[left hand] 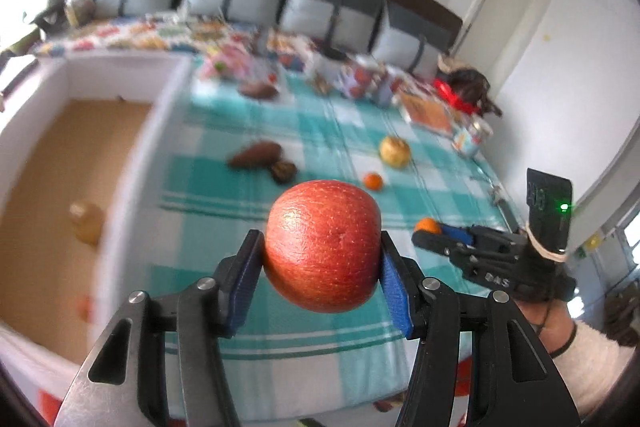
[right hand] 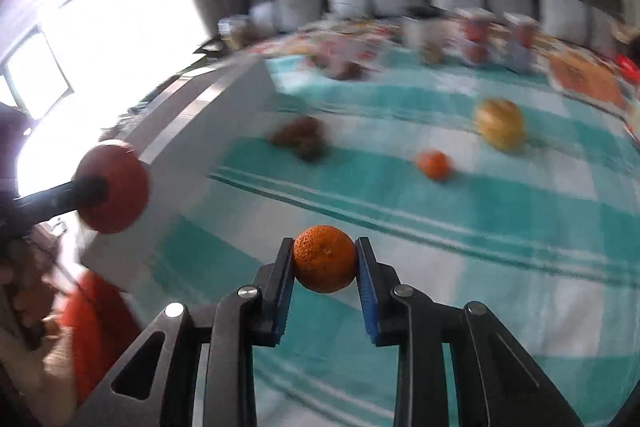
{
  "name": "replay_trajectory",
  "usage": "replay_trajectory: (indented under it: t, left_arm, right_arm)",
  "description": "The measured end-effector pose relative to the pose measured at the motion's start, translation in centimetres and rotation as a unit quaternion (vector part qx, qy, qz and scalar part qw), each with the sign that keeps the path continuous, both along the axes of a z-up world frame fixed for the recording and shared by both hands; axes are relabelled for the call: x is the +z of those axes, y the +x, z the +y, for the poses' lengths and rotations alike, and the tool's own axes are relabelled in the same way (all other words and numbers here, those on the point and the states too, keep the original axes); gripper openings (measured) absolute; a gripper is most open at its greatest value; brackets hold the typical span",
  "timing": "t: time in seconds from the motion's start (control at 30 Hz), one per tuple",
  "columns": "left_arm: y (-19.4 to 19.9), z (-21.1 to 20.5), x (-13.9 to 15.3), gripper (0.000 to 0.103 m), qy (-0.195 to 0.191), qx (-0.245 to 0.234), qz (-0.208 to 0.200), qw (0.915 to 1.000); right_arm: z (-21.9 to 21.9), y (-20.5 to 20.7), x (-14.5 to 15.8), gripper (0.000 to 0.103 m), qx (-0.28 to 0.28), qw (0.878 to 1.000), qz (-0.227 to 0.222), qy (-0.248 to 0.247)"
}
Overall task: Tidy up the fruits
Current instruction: 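Carry the apple and orange over the white box and release both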
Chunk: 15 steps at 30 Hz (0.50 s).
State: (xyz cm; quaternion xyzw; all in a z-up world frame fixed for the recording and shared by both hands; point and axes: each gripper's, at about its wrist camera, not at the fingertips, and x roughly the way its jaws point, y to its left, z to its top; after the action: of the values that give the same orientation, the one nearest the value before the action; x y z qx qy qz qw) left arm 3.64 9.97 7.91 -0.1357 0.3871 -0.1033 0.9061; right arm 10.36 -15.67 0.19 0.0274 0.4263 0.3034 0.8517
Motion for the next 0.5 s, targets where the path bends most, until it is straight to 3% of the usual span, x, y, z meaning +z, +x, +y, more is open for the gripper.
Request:
replay_trajectory:
  t: [0.13,0.3,0.43,0.5]
  left_arm:
    - [-0.6,6.2,1.2,0.058,0.034,0.054,0.006,0.9979]
    - [-1.7,16.1,-1.3,0.058,0.041,0.157,0.060,0.9849]
    - [-2.2,19.8,-4.6,0.058,0.066,0.190,0.113,0.9729]
    - [-2.2,20.8,-6.4,0.058,0.073,0.199,0.139,0.9674]
  right_arm:
    - [7.7,-0.5,3.0,0.030,0.085,0.995,0.019,0.049]
    - [17.4,-1.2,4.3,0.030,0.158,0.982,0.064,0.082]
    - [25.5,-3.2,4.1,0.030,0.224,0.968,0.089,0.065]
    - [29.4,-4.0,2.9,0.030,0.249,0.962,0.103,0.032]
